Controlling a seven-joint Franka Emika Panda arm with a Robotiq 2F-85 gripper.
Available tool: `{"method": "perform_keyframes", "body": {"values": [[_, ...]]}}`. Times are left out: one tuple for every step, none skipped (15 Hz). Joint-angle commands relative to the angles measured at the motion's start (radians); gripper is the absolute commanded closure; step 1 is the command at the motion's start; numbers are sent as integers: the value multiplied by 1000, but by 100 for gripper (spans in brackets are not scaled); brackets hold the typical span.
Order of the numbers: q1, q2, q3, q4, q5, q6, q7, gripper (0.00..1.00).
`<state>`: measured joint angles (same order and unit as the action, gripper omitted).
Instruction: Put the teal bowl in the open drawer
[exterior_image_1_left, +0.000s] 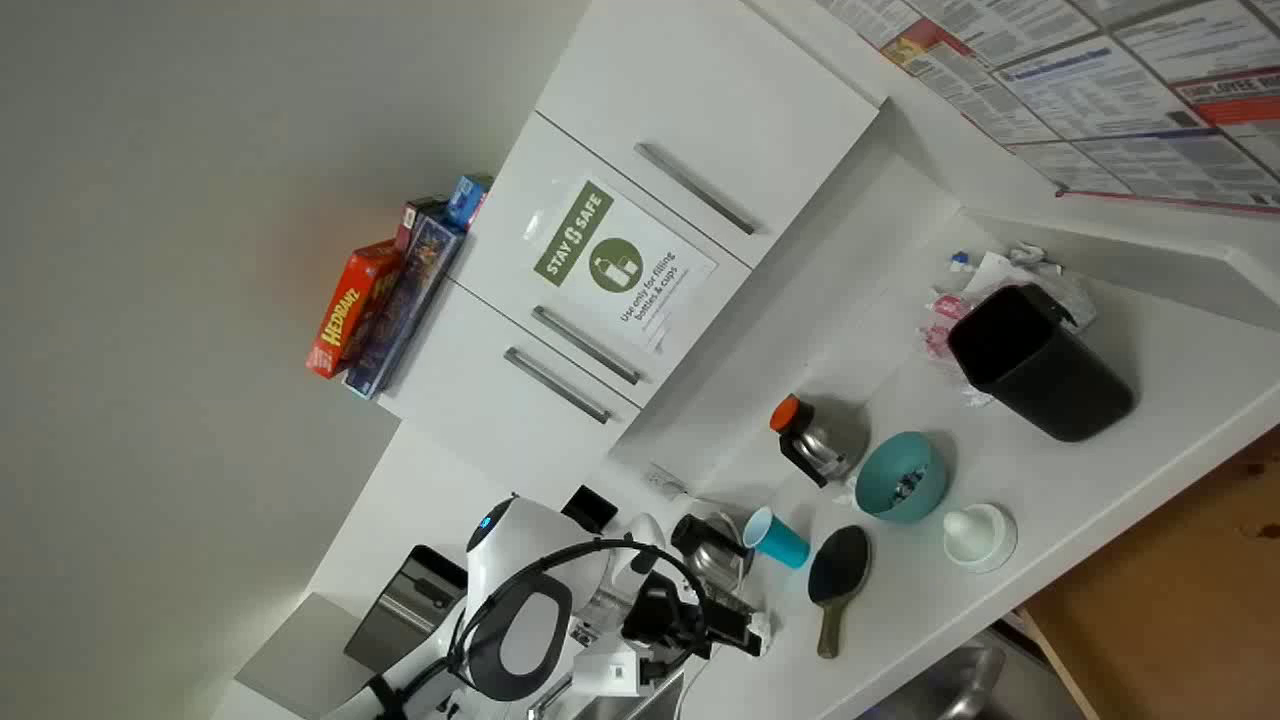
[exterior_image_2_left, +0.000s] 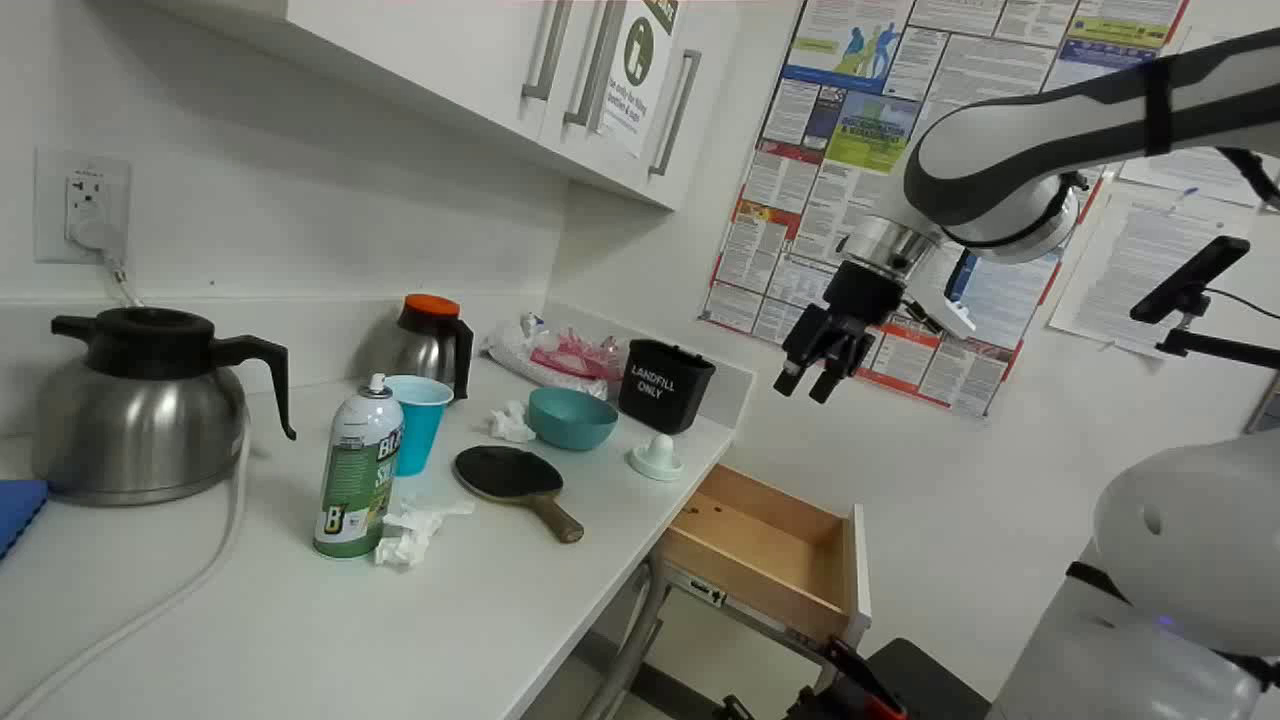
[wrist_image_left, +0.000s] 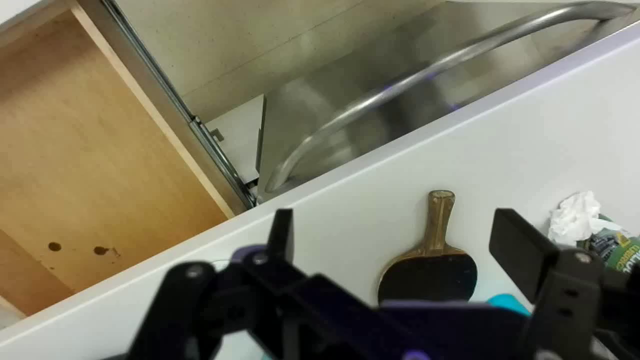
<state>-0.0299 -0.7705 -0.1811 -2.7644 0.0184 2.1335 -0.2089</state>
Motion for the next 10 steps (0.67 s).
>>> {"method": "perform_keyframes", "body": {"values": [[-7,1,7,2,6,-3,-4,0],[-7,1,7,2,6,-3,-4,0],[-7,1,7,2,6,-3,-4,0],[-7,1,7,2,6,-3,-4,0],[-7,1,7,2,6,-3,-4,0],[-7,1,7,2,6,-3,-4,0],[-8,19,5,15,7,7,-1,0],[-10,39,4,31,7,15,3,0],[-12,59,2,46,8,23,5,0],[-16,87,2,66,3,37,11,0]]}}
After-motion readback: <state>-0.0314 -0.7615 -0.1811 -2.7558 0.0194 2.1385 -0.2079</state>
